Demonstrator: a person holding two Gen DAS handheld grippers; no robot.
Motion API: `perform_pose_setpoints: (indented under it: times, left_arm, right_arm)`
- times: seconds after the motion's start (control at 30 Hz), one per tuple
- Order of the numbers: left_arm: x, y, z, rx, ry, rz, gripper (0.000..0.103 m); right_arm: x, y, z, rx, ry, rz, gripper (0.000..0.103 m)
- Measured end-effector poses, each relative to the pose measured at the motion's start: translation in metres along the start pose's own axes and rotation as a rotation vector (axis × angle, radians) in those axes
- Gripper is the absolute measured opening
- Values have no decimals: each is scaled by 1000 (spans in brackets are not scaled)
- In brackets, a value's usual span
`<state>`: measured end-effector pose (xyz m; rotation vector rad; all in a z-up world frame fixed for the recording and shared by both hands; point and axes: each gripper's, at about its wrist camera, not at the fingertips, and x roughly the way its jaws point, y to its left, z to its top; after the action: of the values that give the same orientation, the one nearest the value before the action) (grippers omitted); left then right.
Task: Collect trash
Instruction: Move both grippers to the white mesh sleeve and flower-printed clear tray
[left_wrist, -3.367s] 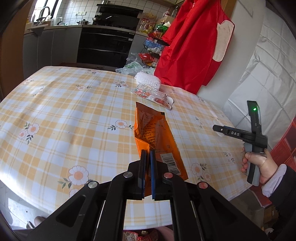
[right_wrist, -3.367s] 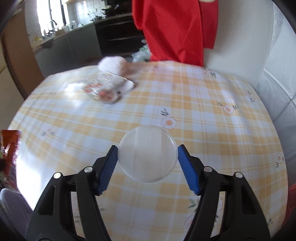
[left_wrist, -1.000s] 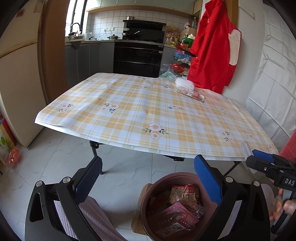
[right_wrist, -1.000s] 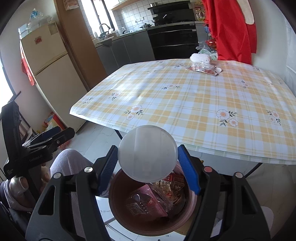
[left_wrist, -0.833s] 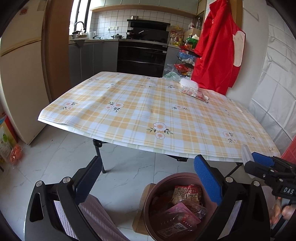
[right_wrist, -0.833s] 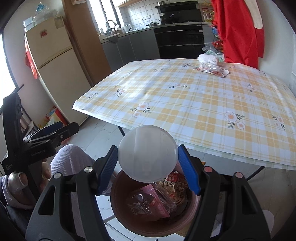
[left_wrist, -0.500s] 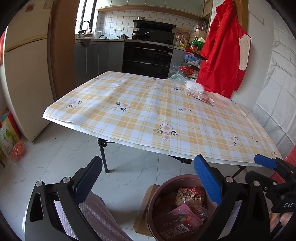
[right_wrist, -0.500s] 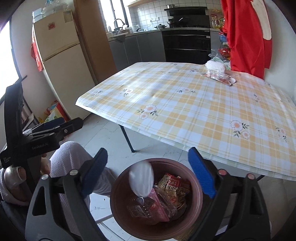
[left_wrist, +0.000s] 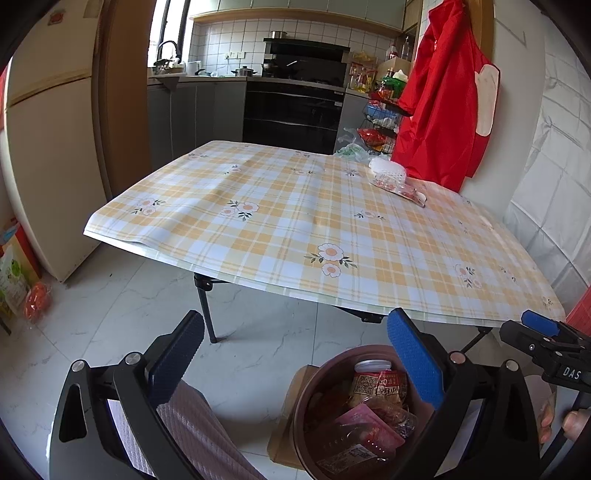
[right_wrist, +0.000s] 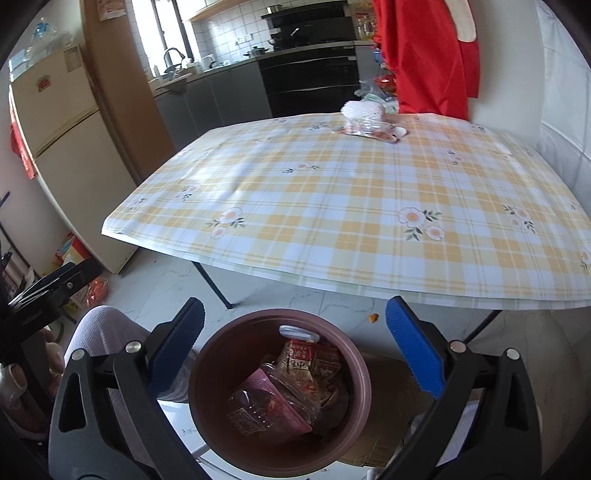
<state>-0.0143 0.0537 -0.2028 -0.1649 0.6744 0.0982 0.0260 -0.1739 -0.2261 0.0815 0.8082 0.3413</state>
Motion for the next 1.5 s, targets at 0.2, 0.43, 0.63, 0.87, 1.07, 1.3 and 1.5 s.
perform_pose_setpoints:
  times: [0.2,0.43,0.63,0.87,1.07,1.3,1.5]
  left_arm:
    - [4,-3,-1,7,12,2,97]
    - [14,-6,3,28,31,12,97]
    - [27,-9,18,47,30,25,97]
    - [49,-20,53,86,2,27,97]
    - [80,-28,97,96,-14,7,97]
    - [140,-38,153,92,-2,-45,97]
    - [205,-48,208,60,18,-112,97]
  right_arm:
    - [1,-11,0,27,-6,-30,97]
    - [4,-34,5,70,-10,-58,97]
    - [12,-58,19,84,-14,-94,97]
    - [24,-83,60,-8,-11,-125,97]
    - [49,-103,111,-77,-11,-109,97]
    - [117,-117,199,-248,10,-57,96]
    - [213,-128,282,-413,51,18,96]
